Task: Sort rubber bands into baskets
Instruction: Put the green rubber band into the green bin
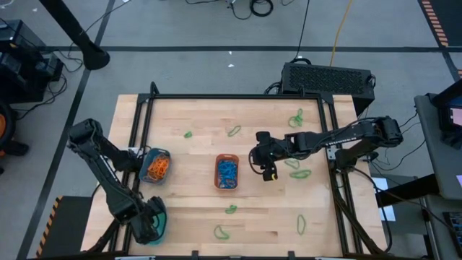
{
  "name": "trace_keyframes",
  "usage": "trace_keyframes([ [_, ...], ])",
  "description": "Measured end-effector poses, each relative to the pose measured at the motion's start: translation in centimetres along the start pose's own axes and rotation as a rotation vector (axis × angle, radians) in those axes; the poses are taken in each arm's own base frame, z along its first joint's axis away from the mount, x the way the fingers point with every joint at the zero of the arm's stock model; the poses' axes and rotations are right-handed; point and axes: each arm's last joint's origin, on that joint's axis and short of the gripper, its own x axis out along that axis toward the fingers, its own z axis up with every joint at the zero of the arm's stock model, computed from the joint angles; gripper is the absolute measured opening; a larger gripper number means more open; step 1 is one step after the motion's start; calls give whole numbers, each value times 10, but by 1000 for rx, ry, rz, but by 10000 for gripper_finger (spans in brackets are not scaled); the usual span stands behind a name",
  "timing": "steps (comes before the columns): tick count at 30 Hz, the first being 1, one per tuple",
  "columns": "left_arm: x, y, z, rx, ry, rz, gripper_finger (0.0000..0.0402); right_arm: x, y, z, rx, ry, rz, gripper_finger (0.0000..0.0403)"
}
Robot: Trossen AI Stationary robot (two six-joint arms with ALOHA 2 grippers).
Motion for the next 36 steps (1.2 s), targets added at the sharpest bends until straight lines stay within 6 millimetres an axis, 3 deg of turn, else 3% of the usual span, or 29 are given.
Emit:
trace_keyframes([
  [17, -1, 11, 0, -21, 23, 115, 80, 0, 0, 0, 34, -7, 17, 132],
  [25, -12, 14, 14, 87, -1, 65, 91, 0, 0, 1, 54, -9, 11, 132],
  [30, -28, 22, 34, 251, -167, 48, 91, 0, 1, -2, 108, 15, 14, 132],
  [36, -52, 37, 74, 535, -536, 219, 91, -1, 3, -15, 225, 154, 13, 132],
])
